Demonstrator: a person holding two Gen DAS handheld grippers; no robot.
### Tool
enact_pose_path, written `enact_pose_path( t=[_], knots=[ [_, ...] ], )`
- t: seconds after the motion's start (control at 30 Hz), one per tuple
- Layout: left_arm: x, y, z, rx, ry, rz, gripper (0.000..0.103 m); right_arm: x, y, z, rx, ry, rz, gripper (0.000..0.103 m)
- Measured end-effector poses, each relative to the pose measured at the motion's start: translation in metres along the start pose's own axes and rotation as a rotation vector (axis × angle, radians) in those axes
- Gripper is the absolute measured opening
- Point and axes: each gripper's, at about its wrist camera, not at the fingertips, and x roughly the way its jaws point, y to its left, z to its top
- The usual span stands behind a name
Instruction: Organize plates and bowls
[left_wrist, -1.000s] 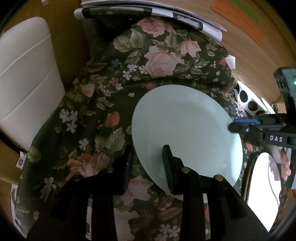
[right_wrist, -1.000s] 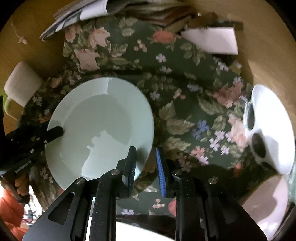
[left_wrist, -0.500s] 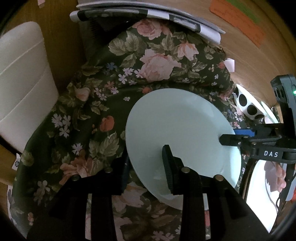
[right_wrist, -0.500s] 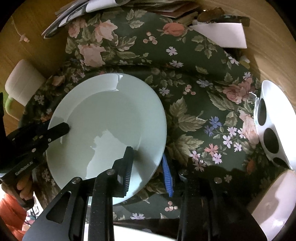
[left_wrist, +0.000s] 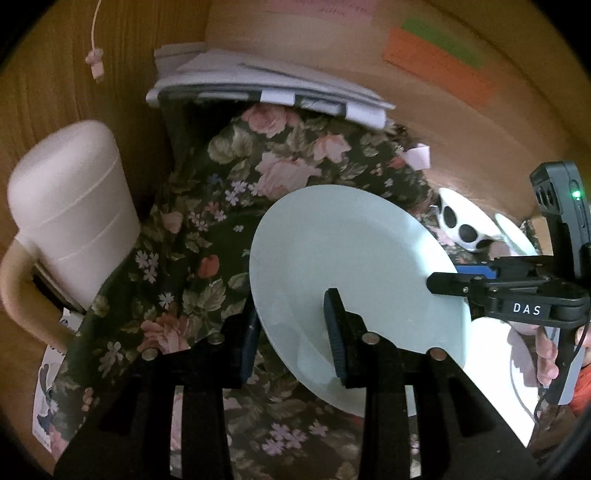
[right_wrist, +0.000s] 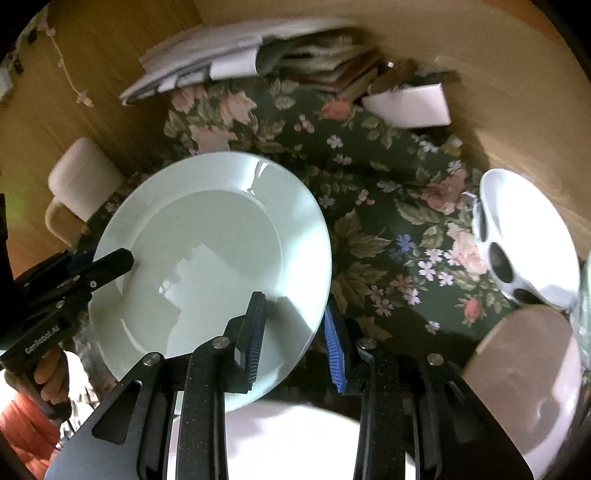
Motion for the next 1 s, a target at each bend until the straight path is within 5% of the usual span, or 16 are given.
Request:
enact_pose_path(
  t=[1.0],
  knots=[
    [-0.080, -0.068, -0.043, 0.067, -0.075, -0.080, 0.033, -0.103, -0.003, -0.082, 0.031, -0.188, -0.032, 0.029]
  ],
)
